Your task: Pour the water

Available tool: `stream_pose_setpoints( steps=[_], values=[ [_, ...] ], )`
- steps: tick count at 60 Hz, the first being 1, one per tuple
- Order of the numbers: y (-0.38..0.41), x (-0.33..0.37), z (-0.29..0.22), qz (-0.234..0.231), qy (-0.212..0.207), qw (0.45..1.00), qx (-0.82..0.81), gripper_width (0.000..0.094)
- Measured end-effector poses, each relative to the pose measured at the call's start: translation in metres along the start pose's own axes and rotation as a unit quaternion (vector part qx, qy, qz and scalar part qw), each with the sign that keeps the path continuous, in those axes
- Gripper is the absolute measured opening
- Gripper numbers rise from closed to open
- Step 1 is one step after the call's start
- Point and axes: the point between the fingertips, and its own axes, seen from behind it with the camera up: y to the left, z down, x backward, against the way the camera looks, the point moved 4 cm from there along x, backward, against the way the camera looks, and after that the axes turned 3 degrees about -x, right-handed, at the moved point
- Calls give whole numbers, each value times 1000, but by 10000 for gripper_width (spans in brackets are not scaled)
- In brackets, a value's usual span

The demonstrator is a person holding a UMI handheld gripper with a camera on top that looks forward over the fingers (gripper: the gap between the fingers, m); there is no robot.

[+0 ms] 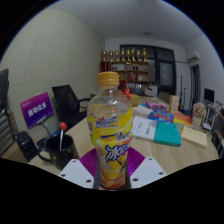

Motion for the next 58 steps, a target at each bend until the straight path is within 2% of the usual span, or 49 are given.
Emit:
stream_pose_setpoints(
  steps=[1,2,5,13,19,21,22,23,25,28,29,33,45,58],
  values=[
    [-2,3,5,-1,5,1000,1,385],
    [-2,4,1,-2,-11,1000,0,369],
    [-2,7,-3,0,-19,1000,-7,383],
    [-3,5,4,-4,-19,1000,-21,382],
    [-4,5,4,-1,-7,1000,-17,465],
    [-4,6,6,0,6,1000,-16,526],
    [-4,9,5,2,20,1000,-16,582],
    [-5,11,9,4,34,999,-17,587],
    [-3,15,17,0,65,998,-23,657],
    [2,27,22,-13,93,995,-37,842],
    [3,33,21,-16,98,994,-43,856],
    [7,63,17,-20,111,992,-59,833],
    [28,177,-14,9,148,988,-33,830],
    [35,282,-59,44,144,989,-12,835]
  ],
)
